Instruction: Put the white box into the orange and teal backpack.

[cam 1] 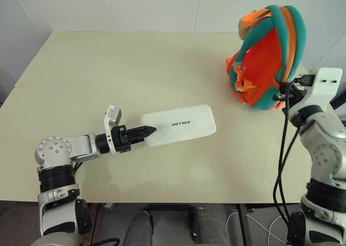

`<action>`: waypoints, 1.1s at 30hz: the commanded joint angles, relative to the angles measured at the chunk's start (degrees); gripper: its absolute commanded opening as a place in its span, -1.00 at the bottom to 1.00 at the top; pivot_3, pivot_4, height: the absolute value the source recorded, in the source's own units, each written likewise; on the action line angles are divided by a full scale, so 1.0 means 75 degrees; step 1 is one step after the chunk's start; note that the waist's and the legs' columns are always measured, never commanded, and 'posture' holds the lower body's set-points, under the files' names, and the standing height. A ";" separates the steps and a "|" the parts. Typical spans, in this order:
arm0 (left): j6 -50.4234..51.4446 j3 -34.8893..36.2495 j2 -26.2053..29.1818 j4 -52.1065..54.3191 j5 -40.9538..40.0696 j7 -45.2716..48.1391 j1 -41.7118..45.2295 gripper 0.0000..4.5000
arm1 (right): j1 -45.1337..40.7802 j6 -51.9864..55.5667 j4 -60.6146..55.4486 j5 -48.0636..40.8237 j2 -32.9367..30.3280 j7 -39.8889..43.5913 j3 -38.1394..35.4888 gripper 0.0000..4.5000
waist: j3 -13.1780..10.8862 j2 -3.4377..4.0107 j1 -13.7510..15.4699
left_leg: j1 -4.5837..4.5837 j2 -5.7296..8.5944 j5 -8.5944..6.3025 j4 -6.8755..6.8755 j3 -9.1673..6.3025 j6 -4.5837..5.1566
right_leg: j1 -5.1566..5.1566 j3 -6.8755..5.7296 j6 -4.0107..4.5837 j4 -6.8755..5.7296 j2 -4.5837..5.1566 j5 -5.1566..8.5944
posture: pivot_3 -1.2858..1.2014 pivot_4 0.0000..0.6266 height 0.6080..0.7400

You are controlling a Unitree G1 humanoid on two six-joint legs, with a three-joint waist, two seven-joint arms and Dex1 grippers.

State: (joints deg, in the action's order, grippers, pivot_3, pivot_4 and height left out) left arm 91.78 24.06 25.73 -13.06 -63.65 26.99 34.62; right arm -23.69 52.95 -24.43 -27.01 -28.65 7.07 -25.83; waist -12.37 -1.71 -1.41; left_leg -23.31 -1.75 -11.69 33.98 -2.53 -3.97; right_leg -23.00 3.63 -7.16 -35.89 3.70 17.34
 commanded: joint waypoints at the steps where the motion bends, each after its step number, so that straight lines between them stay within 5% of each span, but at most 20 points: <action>1: -0.0128 -0.0158 0.0130 -0.0185 0.0072 0.0443 0.0301 -0.45 | 0.0841 0.1023 -0.1555 -0.1176 -0.0298 0.0529 -0.0772 -1.00 | 0.0000 0.0000 0.0015 | -0.0002 0.0000 -0.0002 -0.0002 -0.0006 0.0000 | 0.0001 -0.0003 0.0001 0.0004 -0.0002 0.0004 | 0.03 -0.52 1.00; 15: -0.0419 -0.0890 0.0277 -0.0760 0.0685 0.1385 0.0720 -0.45 | 0.4257 0.2191 -0.2990 -0.3780 -0.2095 0.2497 -0.3253 -1.00 | 0.0002 -0.0006 -0.0016 | 0.0003 0.0000 -0.0012 0.0007 -0.0001 0.0012 | 0.0022 -0.0003 0.0006 0.0035 0.0000 0.0007 | 0.03 -0.52 1.00; 20: -0.0474 -0.0994 0.0271 -0.0821 0.0820 0.1560 0.0764 -0.45 | 0.4269 0.1876 -0.2365 -0.3625 -0.2904 0.2726 -0.3787 -1.00 | 0.0002 -0.0007 -0.0006 | 0.0003 0.0000 -0.0014 0.0023 0.0005 0.0016 | 0.0032 -0.0004 0.0025 0.0052 0.0003 0.0015 | 0.03 -0.52 1.00; 22: -0.0480 -0.0997 0.0252 -0.0809 0.0849 0.1594 0.0760 -0.45 | 0.4274 0.1813 -0.2235 -0.3608 -0.3093 0.2812 -0.3847 -1.00 | 0.0002 -0.0008 -0.0001 | 0.0002 0.0001 -0.0014 0.0027 0.0005 0.0019 | 0.0036 -0.0003 0.0115 0.0057 0.0006 0.0063 | 0.03 -0.52 1.00; 28: -0.0473 -0.0965 0.0209 -0.0758 0.0925 0.1644 0.0713 -0.45 | 0.4218 0.1719 -0.1940 -0.3460 -0.3393 0.2846 -0.3650 -1.00 | 0.0001 -0.0007 -0.0003 | 0.0002 0.0001 -0.0017 0.0027 0.0005 0.0024 | 0.0037 -0.0003 0.0063 0.0050 0.0005 0.0035 | 0.03 -0.52 1.00; 33: -0.0466 -0.0917 0.0241 -0.0759 0.0960 0.1673 0.0700 -0.45 | 0.4243 0.1865 -0.1840 -0.3564 -0.3710 0.3056 -0.3691 -0.39 | 0.0002 -0.0008 -0.0005 | 0.0002 0.0001 -0.0017 0.0028 0.0005 0.0024 | 0.0037 -0.0004 0.0016 0.0052 0.0005 0.0009 | 0.03 -0.52 1.00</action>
State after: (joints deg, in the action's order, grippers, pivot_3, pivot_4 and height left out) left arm 88.46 16.23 27.23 -18.99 -55.95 37.97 39.12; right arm 8.23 67.49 -37.70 -53.46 -54.92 28.97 -52.01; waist -12.36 -1.77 -1.45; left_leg -23.29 -1.74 -11.82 34.19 -2.49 -3.78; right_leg -22.73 3.61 -7.02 -35.50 3.74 17.42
